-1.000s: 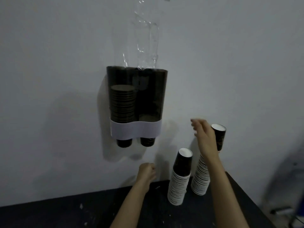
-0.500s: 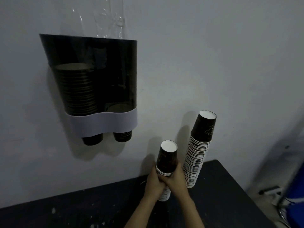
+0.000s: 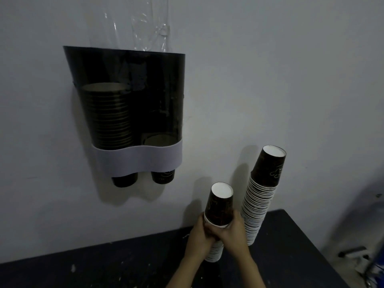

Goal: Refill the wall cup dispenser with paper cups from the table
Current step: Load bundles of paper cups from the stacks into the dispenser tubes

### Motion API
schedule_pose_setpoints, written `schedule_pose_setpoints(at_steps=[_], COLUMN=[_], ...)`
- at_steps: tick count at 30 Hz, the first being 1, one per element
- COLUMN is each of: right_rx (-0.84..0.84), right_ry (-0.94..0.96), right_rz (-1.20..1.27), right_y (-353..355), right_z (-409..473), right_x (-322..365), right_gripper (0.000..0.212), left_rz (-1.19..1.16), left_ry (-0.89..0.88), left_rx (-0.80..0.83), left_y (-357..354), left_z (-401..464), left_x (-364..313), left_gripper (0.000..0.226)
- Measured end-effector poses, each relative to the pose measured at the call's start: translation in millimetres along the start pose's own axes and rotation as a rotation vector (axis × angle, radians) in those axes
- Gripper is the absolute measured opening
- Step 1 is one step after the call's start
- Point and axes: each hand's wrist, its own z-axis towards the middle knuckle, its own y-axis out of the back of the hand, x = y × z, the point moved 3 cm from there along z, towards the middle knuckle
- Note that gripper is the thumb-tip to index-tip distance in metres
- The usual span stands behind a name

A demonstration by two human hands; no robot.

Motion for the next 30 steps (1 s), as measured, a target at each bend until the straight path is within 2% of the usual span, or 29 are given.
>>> schedule_pose_setpoints(at_steps=[4,9,12,13,16,18,22,24,26,28,30], right_rx=[0.005,0.052,0.075,0.073,0.052,0.045,0.047,0.087,0.176,0.265,0.322], right_ry=[0.026,0.04,0.057,0.061,0.102,0.142,0.217,0.217,0.238,0.256,0.244], right_rz=[0.057,0.08,0.118,0.13,0.165,0.176,0.063,-0.15,-0.425,-0.551,-0.477], right_y=[6,15,20,23,32,37,59,73,86,96,106], right_z=[4,9,11,12,14,15,11,7,-5,-25,-42], right_x=[12,24,30,32,49,62,90,103,124,153,181], right_gripper=[0.079,0.084,0.069,0.064,0.059,0.06,0.056,0.076,0.09,0.089,0.08], left_rz=[0.075,0.185,0.186,0.169,0.114,0.052,-0.152,-0.29,-0.384,-0.408,-0.425], left_ry=[-0.005,-0.012,0.019,0.017,-0.023,-0.077,-0.316,-0.384,-0.429,-0.459,-0.472], left_rx=[0.027,0.071,0.104,0.127,0.103,-0.053,-0.394,-0.408,-0.356,-0.313,-0.307], left_y=[0,-9,4,7,16,26,51,58,66,74,81], left_z=[3,32,9,0,-15,-20,-45,-62,-80,-98,-112], left_x=[-4,22,-1,-11,-33,-48,-101,-132,-155,-167,-170], left_gripper=[0.065,0.094,0.128,0.131,0.111,0.093,0.055,0.047,0.055,0.056,0.037])
